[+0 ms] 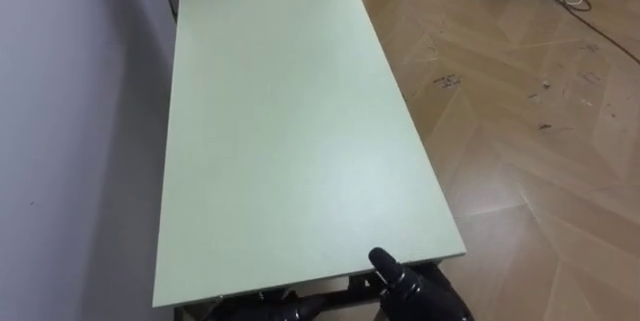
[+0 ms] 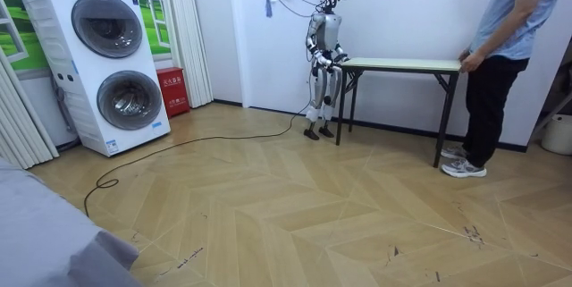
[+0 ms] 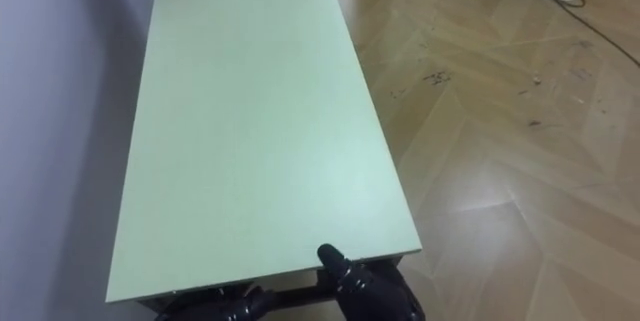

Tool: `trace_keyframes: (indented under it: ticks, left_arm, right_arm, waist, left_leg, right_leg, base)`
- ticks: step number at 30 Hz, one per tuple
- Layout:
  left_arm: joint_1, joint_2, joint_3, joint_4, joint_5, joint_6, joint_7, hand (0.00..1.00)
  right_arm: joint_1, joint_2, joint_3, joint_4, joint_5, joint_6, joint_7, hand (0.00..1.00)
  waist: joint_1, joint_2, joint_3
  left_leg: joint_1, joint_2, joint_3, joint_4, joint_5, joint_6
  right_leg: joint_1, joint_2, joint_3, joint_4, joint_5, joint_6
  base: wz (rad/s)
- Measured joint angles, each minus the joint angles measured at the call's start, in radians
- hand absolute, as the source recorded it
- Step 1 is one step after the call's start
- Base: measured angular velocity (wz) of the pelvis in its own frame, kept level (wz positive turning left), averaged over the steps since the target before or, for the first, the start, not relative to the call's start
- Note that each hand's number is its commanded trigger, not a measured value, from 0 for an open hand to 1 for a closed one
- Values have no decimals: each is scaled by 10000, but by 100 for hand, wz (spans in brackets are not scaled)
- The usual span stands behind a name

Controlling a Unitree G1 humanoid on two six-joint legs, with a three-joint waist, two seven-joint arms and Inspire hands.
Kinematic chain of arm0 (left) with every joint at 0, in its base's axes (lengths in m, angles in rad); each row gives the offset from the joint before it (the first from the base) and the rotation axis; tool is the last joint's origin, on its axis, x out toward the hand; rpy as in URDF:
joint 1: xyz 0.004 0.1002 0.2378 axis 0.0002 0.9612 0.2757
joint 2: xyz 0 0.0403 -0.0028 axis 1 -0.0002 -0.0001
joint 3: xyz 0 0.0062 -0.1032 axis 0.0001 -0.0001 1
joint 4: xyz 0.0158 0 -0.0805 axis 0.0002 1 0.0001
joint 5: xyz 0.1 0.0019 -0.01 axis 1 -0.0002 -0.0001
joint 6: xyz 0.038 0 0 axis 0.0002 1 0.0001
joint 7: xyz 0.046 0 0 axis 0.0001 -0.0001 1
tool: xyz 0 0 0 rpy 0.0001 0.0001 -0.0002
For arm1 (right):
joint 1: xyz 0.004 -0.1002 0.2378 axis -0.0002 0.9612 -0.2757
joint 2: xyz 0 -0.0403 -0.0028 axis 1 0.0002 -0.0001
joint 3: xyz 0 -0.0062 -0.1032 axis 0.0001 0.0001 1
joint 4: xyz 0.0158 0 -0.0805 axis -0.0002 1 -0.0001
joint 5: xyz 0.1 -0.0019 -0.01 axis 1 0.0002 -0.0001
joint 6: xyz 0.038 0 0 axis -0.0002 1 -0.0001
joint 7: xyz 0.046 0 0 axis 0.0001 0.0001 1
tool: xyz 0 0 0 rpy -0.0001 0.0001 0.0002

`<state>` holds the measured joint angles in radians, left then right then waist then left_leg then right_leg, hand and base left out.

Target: Move table with human

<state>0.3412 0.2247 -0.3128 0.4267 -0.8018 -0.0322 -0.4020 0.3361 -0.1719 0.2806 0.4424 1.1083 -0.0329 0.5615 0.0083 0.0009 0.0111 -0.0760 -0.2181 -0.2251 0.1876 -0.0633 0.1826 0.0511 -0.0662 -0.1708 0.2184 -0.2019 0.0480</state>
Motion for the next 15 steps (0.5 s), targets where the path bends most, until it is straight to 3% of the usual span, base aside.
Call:
trace_keyframes:
  ticks: [3,11,15]
  left_arm:
    - [36,14,41,548,307,-137,-11,0]
    - [-89,-14,614,1844,910,-258,195,0]
    - [-38,-15,689,2226,947,-541,286,0]
  right_arm:
    - [17,-10,-195,765,-649,-58,66,0]
    - [-41,-235,-428,2442,-995,-90,115,0]
    - [-87,-311,-693,3191,-977,-113,159,0]
  waist:
    - [-19,-42,-3]
    - [-2,-52,31]
    - [10,-34,43]
  left_leg:
    - [-1,0,-3,-23,-4,2]
    - [9,-2,-156,153,-171,-9]
    - [24,-2,-178,162,-175,-20]
  right_leg:
    - [50,-15,-271,-46,3,-4]
    - [131,66,-239,-138,53,-81]
    - [230,71,-284,-146,53,-83]
  base:
    - [0]
    - [2]
    - [4]
